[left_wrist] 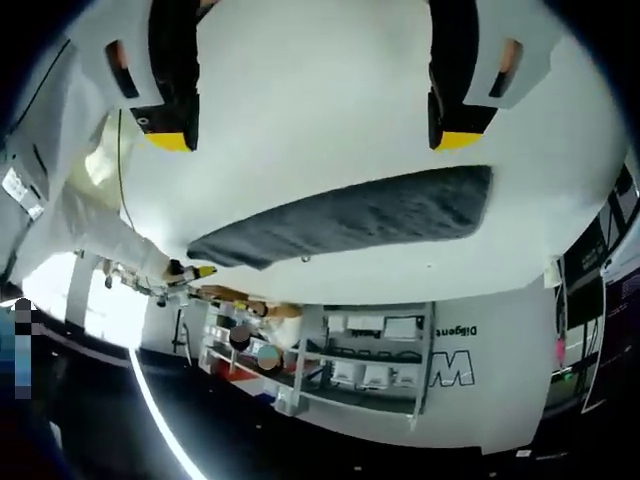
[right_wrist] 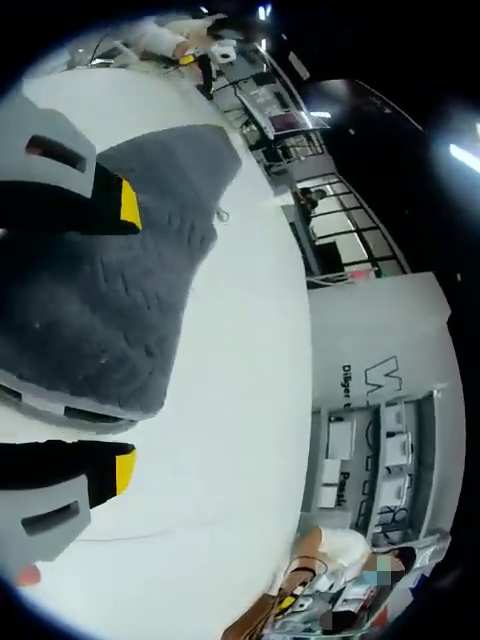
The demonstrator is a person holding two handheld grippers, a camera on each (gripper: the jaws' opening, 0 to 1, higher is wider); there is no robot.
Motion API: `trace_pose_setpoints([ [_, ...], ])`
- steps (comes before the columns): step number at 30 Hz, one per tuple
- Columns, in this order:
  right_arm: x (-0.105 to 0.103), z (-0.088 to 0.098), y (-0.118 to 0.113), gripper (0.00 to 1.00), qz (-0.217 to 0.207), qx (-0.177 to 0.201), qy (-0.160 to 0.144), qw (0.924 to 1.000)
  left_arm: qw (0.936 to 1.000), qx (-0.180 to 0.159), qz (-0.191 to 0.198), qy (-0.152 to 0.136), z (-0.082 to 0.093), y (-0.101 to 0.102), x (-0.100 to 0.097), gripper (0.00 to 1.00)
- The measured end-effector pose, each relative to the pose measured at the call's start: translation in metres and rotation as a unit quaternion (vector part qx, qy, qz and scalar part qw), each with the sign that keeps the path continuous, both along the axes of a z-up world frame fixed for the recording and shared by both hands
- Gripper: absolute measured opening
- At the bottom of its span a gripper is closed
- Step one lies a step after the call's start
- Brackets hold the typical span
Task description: Open the folded towel by lifting each exposed corner and separating the folded layers until the towel lies flat within the target outline without major curled edges
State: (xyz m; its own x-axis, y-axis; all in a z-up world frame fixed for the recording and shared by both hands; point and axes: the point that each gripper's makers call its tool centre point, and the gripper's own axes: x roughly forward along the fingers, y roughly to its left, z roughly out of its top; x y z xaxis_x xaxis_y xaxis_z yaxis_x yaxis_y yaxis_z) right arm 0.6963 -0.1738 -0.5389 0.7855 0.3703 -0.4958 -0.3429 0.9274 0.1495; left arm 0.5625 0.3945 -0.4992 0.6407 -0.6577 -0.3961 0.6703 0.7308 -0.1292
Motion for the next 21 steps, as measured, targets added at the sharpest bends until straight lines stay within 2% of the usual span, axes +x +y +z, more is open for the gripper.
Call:
trace_pose_setpoints([
  [1,0.001,-0.005,-0.001,0.83,-0.002,0.000,0.007,1.0000,1.0000,0.001,0.000,0.000,0.000,-0.001,-0.001,0.96],
  [2,0.012,-0.007,-0.005,0.81,-0.002,0.000,0.012,0.9999,1.0000,0.003,-0.001,0.003,0.000,-0.002,-0.002,0.96],
  [5,0.018,-0.012,-0.012,0.76,-0.007,-0.003,0.018,0.9998,0.9999,0.003,-0.001,0.012,-0.001,-0.007,-0.004,0.99],
  [8,0.025,-0.015,-0.008,0.68,-0.009,-0.004,0.018,0.9998,0.9999,0.006,0.001,0.013,-0.001,-0.010,-0.006,1.00],
  [11,0.024,-0.017,-0.001,0.61,0.000,-0.005,0.019,0.9998,0.9998,0.019,0.005,0.010,-0.001,-0.010,-0.007,1.00],
  [14,0.025,-0.019,-0.006,0.57,-0.004,-0.016,0.021,0.9996,0.9996,0.024,0.008,0.010,-0.001,-0.009,-0.008,1.00],
  [17,0.025,-0.024,-0.011,0.46,-0.007,-0.033,0.022,0.9992,0.9996,0.024,0.012,0.009,0.000,-0.011,-0.012,1.00],
  [21,0.034,-0.018,-0.023,0.31,-0.006,-0.045,0.008,0.9989,0.9997,0.022,0.013,0.007,0.002,-0.013,-0.015,1.00],
])
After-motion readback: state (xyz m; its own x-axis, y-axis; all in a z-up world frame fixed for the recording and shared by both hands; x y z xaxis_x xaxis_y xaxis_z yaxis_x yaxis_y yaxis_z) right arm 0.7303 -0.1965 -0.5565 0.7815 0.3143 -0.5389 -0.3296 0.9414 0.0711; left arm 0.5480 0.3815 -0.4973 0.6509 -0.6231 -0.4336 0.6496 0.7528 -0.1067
